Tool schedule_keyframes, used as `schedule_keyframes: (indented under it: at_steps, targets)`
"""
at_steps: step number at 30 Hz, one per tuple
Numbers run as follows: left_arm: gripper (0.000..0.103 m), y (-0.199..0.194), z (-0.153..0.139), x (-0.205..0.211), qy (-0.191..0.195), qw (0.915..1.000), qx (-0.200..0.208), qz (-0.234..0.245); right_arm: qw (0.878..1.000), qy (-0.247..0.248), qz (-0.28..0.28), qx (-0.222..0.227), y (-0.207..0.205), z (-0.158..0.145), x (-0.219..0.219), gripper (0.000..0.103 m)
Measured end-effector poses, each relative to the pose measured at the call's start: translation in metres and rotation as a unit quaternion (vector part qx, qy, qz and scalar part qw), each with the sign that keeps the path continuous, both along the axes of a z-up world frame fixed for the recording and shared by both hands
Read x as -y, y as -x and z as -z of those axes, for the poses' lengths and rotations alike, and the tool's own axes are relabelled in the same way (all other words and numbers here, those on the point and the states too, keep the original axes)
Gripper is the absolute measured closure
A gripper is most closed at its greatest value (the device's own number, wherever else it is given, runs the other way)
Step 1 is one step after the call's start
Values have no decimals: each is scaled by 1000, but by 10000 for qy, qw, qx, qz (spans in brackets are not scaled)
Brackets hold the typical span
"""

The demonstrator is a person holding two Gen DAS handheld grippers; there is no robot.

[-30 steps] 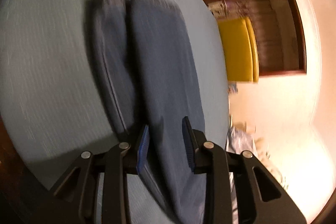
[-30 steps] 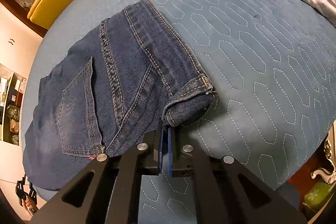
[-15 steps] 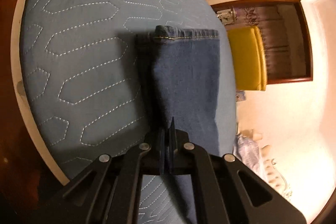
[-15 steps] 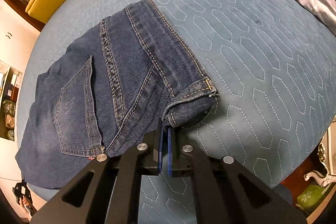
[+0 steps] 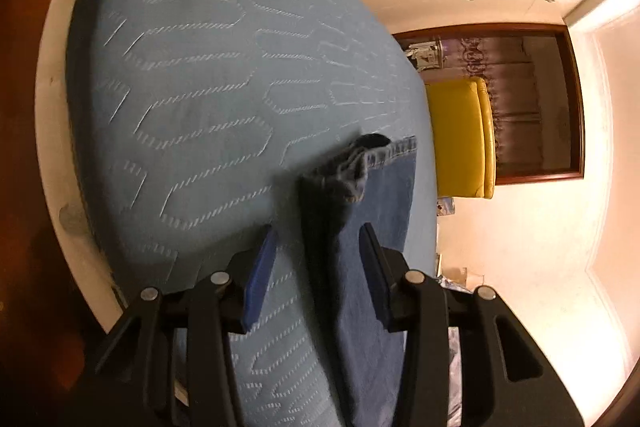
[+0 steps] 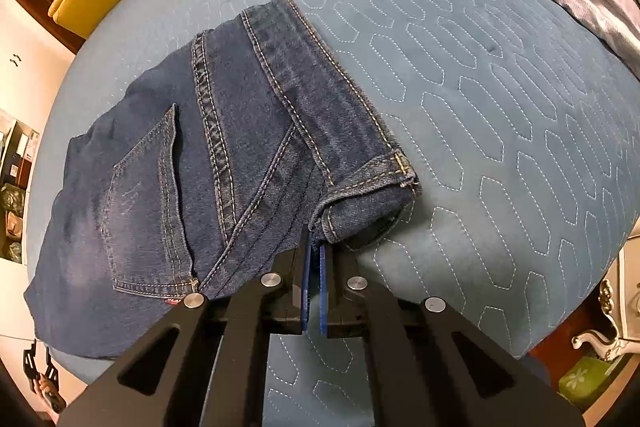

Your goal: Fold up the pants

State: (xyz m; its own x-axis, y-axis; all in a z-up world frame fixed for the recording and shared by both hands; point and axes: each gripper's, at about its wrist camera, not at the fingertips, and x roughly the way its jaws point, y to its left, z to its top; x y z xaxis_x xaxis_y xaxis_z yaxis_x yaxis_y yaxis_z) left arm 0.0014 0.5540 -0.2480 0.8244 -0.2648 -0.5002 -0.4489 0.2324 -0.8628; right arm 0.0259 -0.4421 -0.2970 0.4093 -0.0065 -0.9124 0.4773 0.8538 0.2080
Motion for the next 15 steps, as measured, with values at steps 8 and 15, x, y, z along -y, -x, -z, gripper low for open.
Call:
schedule_keyframes:
  at_steps: [8,15]
  targets:
    - [61,-25,-4,-4,52,9990,-158,424,10000,43,-28,-14,0,1,-4,103]
    - [97,-43,-21,-10,-317,9969,-123,703,9999,161,-22,-55,-1,1,-10,103]
